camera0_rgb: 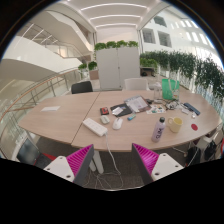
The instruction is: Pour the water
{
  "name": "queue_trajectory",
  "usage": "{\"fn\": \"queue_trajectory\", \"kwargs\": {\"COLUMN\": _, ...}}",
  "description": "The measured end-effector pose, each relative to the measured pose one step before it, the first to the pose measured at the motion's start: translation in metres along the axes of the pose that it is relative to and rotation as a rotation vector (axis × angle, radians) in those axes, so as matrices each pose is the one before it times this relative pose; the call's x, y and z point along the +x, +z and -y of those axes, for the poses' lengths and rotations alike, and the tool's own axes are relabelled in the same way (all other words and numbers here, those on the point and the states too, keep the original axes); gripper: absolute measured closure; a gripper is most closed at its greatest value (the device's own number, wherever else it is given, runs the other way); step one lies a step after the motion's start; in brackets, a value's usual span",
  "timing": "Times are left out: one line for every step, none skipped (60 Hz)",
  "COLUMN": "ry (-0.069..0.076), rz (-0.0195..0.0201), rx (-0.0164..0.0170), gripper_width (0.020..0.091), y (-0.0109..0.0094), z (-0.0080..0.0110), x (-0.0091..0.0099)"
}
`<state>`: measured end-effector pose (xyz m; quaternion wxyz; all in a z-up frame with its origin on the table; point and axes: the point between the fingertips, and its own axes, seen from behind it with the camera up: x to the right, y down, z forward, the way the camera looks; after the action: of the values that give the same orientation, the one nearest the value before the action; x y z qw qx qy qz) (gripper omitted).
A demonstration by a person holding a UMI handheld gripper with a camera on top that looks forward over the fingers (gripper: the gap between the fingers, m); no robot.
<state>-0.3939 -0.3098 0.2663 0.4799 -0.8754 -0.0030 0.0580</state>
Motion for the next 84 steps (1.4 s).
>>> {"fn": "queue_trajectory", "kwargs": {"ry": 0.0019, "rz": -0.00232, "rx": -0.00223, "gripper_width": 0.0273, "y": -0.00066, "z": -0.00057, "x": 0.0003}}
{"fn": "queue_trajectory", "kwargs": {"ry": 0.0031, "rz": -0.00033, "rx": -0.00119, "gripper_width": 0.0272, "y": -0.00012, "z": -0.00034, "x": 0.00032}}
{"fn": "queue_trajectory", "kwargs": {"ry": 0.0034, "rz": 0.00055, "rx": -0.00026, "gripper_width": 0.0273, "y": -0.00001, "z": -0.00003, "x": -0.00014}}
{"fn": "queue_trajectory", "kwargs": {"ry": 0.003, "rz": -0.00003, "rx": 0.0002, "gripper_width": 0.0272, "y": 0.00024, "z": 0.00008, "x": -0.00039}}
{"fn": "queue_trajectory", "kwargs": {"ry": 0.0018, "rz": -0.00046, "rx": 0.00005, "gripper_width": 0.0273, "y": 0.00055, "z": 0.00009, "x": -0.00055}}
{"fn": "queue_trajectory", "kwargs": {"ry": 0.0, "rz": -0.00055, "rx": -0.00004, "gripper_width": 0.0275, "y": 0.00066, "z": -0.00006, "x": -0.00068}}
{"fn": "queue_trajectory", "kwargs": {"ry": -0.0031, "rz": -0.00145, "rx": -0.00085, "gripper_width": 0.0275, "y": 0.00034, "z": -0.00058, "x": 0.00268}}
{"fn": "queue_trajectory", "kwargs": {"ry": -0.002, "rz": -0.00406, "rx": 0.00002, "gripper_width": 0.0274, "y": 0.00463, "z": -0.00232, "x": -0.00859}}
{"fn": "queue_trajectory", "kwargs": {"ry": -0.003, "rz": -0.00173, "rx": -0.00072, "gripper_width": 0.0273, "y": 0.00092, "z": -0.00048, "x": -0.00132}}
{"fn": "queue_trajectory", "kwargs": {"ry": -0.0032, "rz": -0.00173, "rx": 0.00044, "gripper_width": 0.0274, "y": 0.00106, "z": -0.0004, "x": -0.00032}}
{"fn": "queue_trajectory", "kwargs": {"ry": -0.0029, "rz": -0.00216, "rx": 0.00184, "gripper_width": 0.0274, "y": 0.0011, "z": 0.00004, "x": -0.00003}}
{"fn": "queue_trajectory", "kwargs": {"ry": -0.0026, "rz": -0.00194, "rx": 0.00134, "gripper_width": 0.0273, "y": 0.00143, "z": -0.00032, "x": 0.00046}}
{"fn": "queue_trajectory", "kwargs": {"ry": -0.0026, "rz": -0.00249, "rx": 0.00082, "gripper_width": 0.0274, "y": 0.0014, "z": -0.00028, "x": 0.00109}}
{"fn": "queue_trajectory", "kwargs": {"ry": -0.0017, "rz": -0.00022, "rx": -0.00097, "gripper_width": 0.0274, "y": -0.00103, "z": 0.00091, "x": 0.00759}}
{"fn": "queue_trajectory", "kwargs": {"ry": -0.0008, "rz": -0.00022, "rx": -0.00082, "gripper_width": 0.0274, "y": 0.0013, "z": 0.00107, "x": 0.0086}}
{"fn": "queue_trajectory", "kwargs": {"ry": 0.0001, "rz": -0.00629, "rx": 0.00239, "gripper_width": 0.0274, "y": 0.00344, "z": -0.0036, "x": -0.00347}}
{"fn": "queue_trajectory", "kwargs": {"ry": 0.0013, "rz": -0.00207, "rx": 0.00068, "gripper_width": 0.0275, "y": 0.00204, "z": -0.00129, "x": 0.00174}}
{"fn": "queue_trajectory", "kwargs": {"ry": 0.0025, "rz": -0.00121, "rx": 0.00019, "gripper_width": 0.0274, "y": 0.00235, "z": -0.00149, "x": 0.00211}}
{"fn": "queue_trajectory", "kwargs": {"ry": 0.0032, "rz": -0.00119, "rx": -0.00005, "gripper_width": 0.0274, "y": 0.00223, "z": -0.00165, "x": 0.0026}}
{"fn": "queue_trajectory", "kwargs": {"ry": 0.0031, "rz": -0.00126, "rx": 0.00065, "gripper_width": 0.0273, "y": 0.00275, "z": -0.00172, "x": 0.00336}}
{"fn": "queue_trajectory", "kwargs": {"ry": 0.0027, "rz": -0.00087, "rx": 0.00246, "gripper_width": 0.0274, "y": 0.0026, "z": -0.00168, "x": 0.00373}}
{"fn": "queue_trajectory", "kwargs": {"ry": 0.0019, "rz": -0.00107, "rx": 0.00487, "gripper_width": 0.0272, "y": 0.00301, "z": -0.0015, "x": 0.00438}}
{"fn": "queue_trajectory", "kwargs": {"ry": 0.0013, "rz": -0.00094, "rx": 0.0034, "gripper_width": 0.027, "y": -0.00856, "z": 0.00132, "x": 0.00596}}
{"fn": "queue_trajectory", "kwargs": {"ry": -0.0006, "rz": -0.00255, "rx": 0.00892, "gripper_width": 0.027, "y": 0.01299, "z": -0.00229, "x": 0.00995}}
{"fn": "queue_trajectory", "kwargs": {"ry": -0.001, "rz": -0.00371, "rx": 0.00797, "gripper_width": 0.0272, "y": 0.00378, "z": -0.00171, "x": 0.00743}}
{"fn": "queue_trajectory", "kwargs": {"ry": -0.001, "rz": -0.00519, "rx": 0.00873, "gripper_width": 0.0274, "y": 0.00455, "z": -0.00182, "x": 0.00801}}
{"fn": "queue_trajectory", "kwargs": {"ry": -0.0002, "rz": -0.00629, "rx": 0.00899, "gripper_width": 0.0273, "y": 0.00519, "z": -0.00183, "x": 0.00831}}
{"fn": "queue_trajectory", "kwargs": {"ry": 0.0005, "rz": -0.00754, "rx": 0.00913, "gripper_width": 0.0272, "y": 0.00537, "z": -0.00214, "x": 0.00882}}
{"fn": "queue_trajectory", "kwargs": {"ry": 0.0009, "rz": -0.00865, "rx": 0.00673, "gripper_width": 0.0271, "y": -0.0039, "z": -0.00111, "x": 0.00631}}
{"fn": "queue_trajectory", "kwargs": {"ry": 0.0009, "rz": -0.00877, "rx": 0.00731, "gripper_width": 0.0274, "y": 0.00782, "z": -0.00259, "x": 0.00966}}
{"fn": "queue_trajectory", "kwargs": {"ry": 0.0006, "rz": -0.00816, "rx": 0.00566, "gripper_width": 0.0273, "y": 0.00855, "z": -0.00187, "x": 0.01081}}
{"fn": "queue_trajectory", "kwargs": {"ry": 0.0006, "rz": -0.00849, "rx": 0.00479, "gripper_width": 0.0273, "y": 0.00685, "z": -0.00254, "x": 0.00943}}
{"fn": "queue_trajectory", "kwargs": {"ry": -0.0006, "rz": -0.00684, "rx": 0.00403, "gripper_width": 0.0274, "y": 0.0072, "z": -0.00216, "x": 0.00886}}
{"fn": "queue_trajectory", "kwargs": {"ry": -0.0016, "rz": -0.00562, "rx": 0.00525, "gripper_width": 0.0273, "y": 0.00752, "z": -0.00189, "x": 0.00898}}
{"fn": "queue_trajectory", "kwargs": {"ry": -0.0024, "rz": -0.00599, "rx": 0.00683, "gripper_width": 0.0271, "y": 0.00766, "z": -0.00135, "x": 0.00902}}
{"fn": "queue_trajectory", "kwargs": {"ry": -0.0035, "rz": -0.00615, "rx": 0.00886, "gripper_width": 0.0269, "y": 0.0083, "z": -0.00082, "x": 0.00914}}
{"fn": "queue_trajectory", "kwargs": {"ry": -0.0028, "rz": -0.00809, "rx": 0.0128, "gripper_width": 0.0271, "y": 0.00576, "z": -0.00381, "x": 0.00885}}
{"fn": "queue_trajectory", "kwargs": {"ry": -0.0026, "rz": -0.00694, "rx": 0.01015, "gripper_width": 0.0273, "y": 0.00977, "z": 0.00318, "x": 0.01003}}
{"fn": "queue_trajectory", "kwargs": {"ry": -0.0029, "rz": -0.00765, "rx": 0.01279, "gripper_width": 0.0272, "y": 0.0091, "z": 0.00022, "x": 0.00882}}
{"fn": "queue_trajectory", "kwargs": {"ry": -0.002, "rz": -0.00512, "rx": 0.01261, "gripper_width": 0.0272, "y": 0.009, "z": 0.00017, "x": 0.00773}}
{"fn": "queue_trajectory", "kwargs": {"ry": -0.0015, "rz": -0.00539, "rx": 0.01269, "gripper_width": 0.0272, "y": 0.00965, "z": -0.00009, "x": 0.00752}}
{"fn": "queue_trajectory", "kwargs": {"ry": 0.0001, "rz": -0.00418, "rx": 0.01198, "gripper_width": 0.0272, "y": 0.01036, "z": -0.00077, "x": 0.00715}}
{"fn": "queue_trajectory", "kwargs": {"ry": 0.0022, "rz": -0.00336, "rx": 0.01169, "gripper_width": 0.0272, "y": 0.01012, "z": -0.00119, "x": 0.00636}}
{"fn": "queue_trajectory", "kwargs": {"ry": 0.003, "rz": -0.00375, "rx": 0.01082, "gripper_width": 0.0273, "y": 0.01059, "z": -0.00191, "x": 0.00562}}
{"fn": "queue_trajectory", "kwargs": {"ry": 0.0034, "rz": 0.00189, "rx": 0.00788, "gripper_width": 0.0273, "y": 0.00898, "z": -0.00217, "x": 0.00628}}
{"fn": "queue_trajectory", "kwargs": {"ry": 0.0026, "rz": 0.00145, "rx": 0.00858, "gripper_width": 0.0272, "y": 0.01024, "z": -0.00242, "x": 0.00454}}
{"fn": "queue_trajectory", "kwargs": {"ry": 0.0018, "rz": 0.00218, "rx": 0.00779, "gripper_width": 0.0272, "y": 0.0098, "z": -0.00262, "x": 0.00461}}
{"fn": "queue_trajectory", "kwargs": {"ry": 0.0004, "rz": 0.00211, "rx": 0.00611, "gripper_width": 0.0274, "y": 0.01008, "z": -0.0031, "x": 0.00433}}
{"fn": "queue_trajectory", "kwargs": {"ry": -0.0002, "rz": 0.00209, "rx": 0.00437, "gripper_width": 0.0275, "y": 0.00941, "z": -0.00314, "x": 0.00392}}
{"fn": "queue_trajectory", "kwargs": {"ry": -0.0003, "rz": 0.00134, "rx": 0.00286, "gripper_width": 0.0275, "y": 0.00928, "z": -0.00341, "x": 0.00308}}
{"fn": "queue_trajectory", "kwargs": {"ry": -0.0006, "rz": 0.00143, "rx": 0.00335, "gripper_width": 0.0275, "y": 0.00929, "z": -0.00331, "x": 0.00321}}
{"fn": "queue_trajectory", "kwargs": {"ry": -0.0007, "rz": 0.00168, "rx": 0.0088, "gripper_width": 0.0273, "y": 0.01264, "z": -0.00437, "x": 0.00011}}
{"fn": "queue_trajectory", "kwargs": {"ry": -0.0022, "rz": 0.00595, "rx": 0.00529, "gripper_width": 0.0274, "y": 0.00861, "z": -0.00219, "x": 0.00135}}
{"fn": "queue_trajectory", "kwargs": {"ry": -0.0027, "rz": 0.00631, "rx": 0.00429, "gripper_width": 0.0275, "y": 0.00614, "z": -0.00124, "x": 0.00248}}
{"fn": "queue_trajectory", "kwargs": {"ry": -0.0036, "rz": 0.00636, "rx": 0.00451, "gripper_width": 0.0274, "y": 0.00784, "z": -0.00177, "x": 0.0008}}
{"fn": "queue_trajectory", "kwargs": {"ry": -0.0043, "rz": 0.00522, "rx": 0.0033, "gripper_width": 0.0275, "y": 0.00744, "z": -0.0015, "x": 0.00074}}
{"fn": "queue_trajectory", "kwargs": {"ry": -0.0048, "rz": 0.0036, "rx": 0.00297, "gripper_width": 0.0274, "y": 0.00752, "z": -0.00136, "x": 0.00122}}
{"fn": "queue_trajectory", "kwargs": {"ry": -0.0038, "rz": 0.00184, "rx": 0.00586, "gripper_width": 0.0274, "y": 0.00703, "z": -0.00007, "x": 0.00117}}
{"fn": "queue_trajectory", "kwargs": {"ry": -0.0038, "rz": 0.00219, "rx": 0.0099, "gripper_width": 0.0274, "y": 0.00633, "z": 0.00124, "x": 0.00082}}
{"fn": "queue_trajectory", "kwargs": {"ry": -0.0045, "rz": 0.00229, "rx": 0.0148, "gripper_width": 0.0274, "y": 0.00626, "z": 0.00222, "x": 0.00087}}
{"fn": "queue_trajectory", "kwargs": {"ry": -0.0026, "rz": 0.00067, "rx": 0.0196, "gripper_width": 0.0272, "y": 0.01094, "z": 0.0016, "x": 0.00067}}
{"fn": "queue_trajectory", "kwargs": {"ry": -0.0043, "rz": -0.0056, "rx": 0.01333, "gripper_width": 0.0269, "y": 0.0031, "z": 0.00328, "x": 0.00159}}
{"fn": "queue_trajectory", "kwargs": {"ry": -0.0041, "rz": -0.00364, "rx": 0.00997, "gripper_width": 0.0269, "y": 0.00509, "z": 0.00147, "x": 0.00156}}
{"fn": "queue_trajectory", "kwargs": {"ry": -0.0031, "rz": -0.00053, "rx": 0.0046, "gripper_width": 0.0273, "y": 0.00454, "z": 0.00042, "x": 0.00038}}
{"fn": "queue_trajectory", "kwargs": {"ry": -0.0006, "rz": 0.00229, "rx": 0.00127, "gripper_width": 0.029, "y": 0.00443, "z": 0.00034, "x": 0.00007}}
{"fn": "queue_trajectory", "kwargs": {"ry": 0.0017, "rz": 0.00178, "rx": 0.00142, "gripper_width": 0.0324, "y": 0.00418, "z": 0.00031, "x": 0.00006}}
{"fn": "queue_trajectory", "kwargs": {"ry": 0.0024, "rz": 0.00545, "rx": 0.00206, "gripper_width": 0.038, "y": 0.0038, "z": 0.00019, "x": -0.00037}}
{"fn": "queue_trajectory", "kwargs": {"ry": 0.0027, "rz": 0.01118, "rx": 0.00011, "gripper_width": 0.0454, "y": 0.0037, "z": -0.00063, "x": -0.0019}}
{"fn": "queue_trajectory", "kwargs": {"ry": 0.0, "rz": 0.00535, "rx": 0.00019, "gripper_width": 0.0526, "y": 0.00368, "z": -0.00139, "x": 0.0019}}
{"fn": "queue_trajectory", "kwargs": {"ry": 0.0018, "rz": 0.01017, "rx": -0.00301, "gripper_width": 0.0545, "y": 0.00219, "z": -0.00273, "x": -0.00146}}
{"fn": "queue_trajectory", "kwargs": {"ry": 0.0065, "rz": 0.00926, "rx": 0.01358, "gripper_width": 0.0547, "y": 0.00209, "z": 0.00189, "x": -0.00182}}
{"fn": "queue_trajectory", "kwargs": {"ry": 0.0052, "rz": 0.00421, "rx": 0.0082, "gripper_width": 0.0546, "y": 0.0011, "z": 0.00053, "x": -0.00022}}
{"fn": "queue_trajectory", "kwargs": {"ry": 0.003, "rz": 0.00313, "rx": 0.00919, "gripper_width": 0.0544, "y": 0.00093, "z": 0.00107, "x": -0.00013}}
{"fn": "queue_trajectory", "kwargs": {"ry": 0.0014, "rz": 0.00451, "rx": 0.00703, "gripper_width": 0.0548, "y": 0.00077, "z": 0.00069, "x": -0.00069}}
{"fn": "queue_trajectory", "kwargs": {"ry": -0.0003, "rz": 0.00536, "rx": 0.0038, "gripper_width": 0.0544, "y": 0.00067, "z": 0.00005, "x": -0.00089}}
{"fn": "queue_trajectory", "kwargs": {"ry": -0.0012, "rz": 0.00601, "rx": 0.00475, "gripper_width": 0.055, "y": 0.00079, "z": 0.00043, "x": -0.00163}}
{"fn": "queue_trajectory", "kwargs": {"ry": -0.0011, "rz": 0.00563, "rx": 0.00521, "gripper_width": 0.055, "y": 0.00246, "z": -0.00006, "x": 0.00031}}
{"fn": "queue_trajectory", "kwargs": {"ry": 0.0027, "rz": 0.00628, "rx": 0.00356, "gripper_width": 0.055, "y": -0.00031, "z": 0.00031, "x": -0.0004}}
{"fn": "queue_trajectory", "kwargs": {"ry": 0.0009, "rz": 0.00188, "rx": 0.00267, "gripper_width": 0.0555, "y": -0.00017, "z": 0.00031, "x": -0.00033}}
{"fn": "queue_trajectory", "kwargs": {"ry": 0.0, "rz": -0.00064, "rx": 0.00152, "gripper_width": 0.0562, "y": 0.00003, "z": 0.00036, "x": 0.00019}}
{"fn": "queue_trajectory", "kwargs": {"ry": 0.0004, "rz": -0.00147, "rx": 0.00031, "gripper_width": 0.0561, "y": 0.00035, "z": 0.00024, "x": 0.00035}}
{"fn": "queue_trajectory", "kwargs": {"ry": 0.0018, "rz": -0.00197, "rx": -0.00211, "gripper_width": 0.0564, "y": 0.0004, "z": -0.00023, "x": 0.00005}}
{"fn": "queue_trajectory", "kwargs": {"ry": 0.0008, "rz": -0.00291, "rx": -0.00319, "gripper_width": 0.0575, "y": 0.00049, "z": -0.00007, "x": 0.00027}}
{"fn": "queue_trajectory", "kwargs": {"ry": -0.0016, "rz": -0.00134, "rx": -0.007, "gripper_width": 0.0576, "y": 0.00044, "z": -0.00055, "x": -0.00018}}
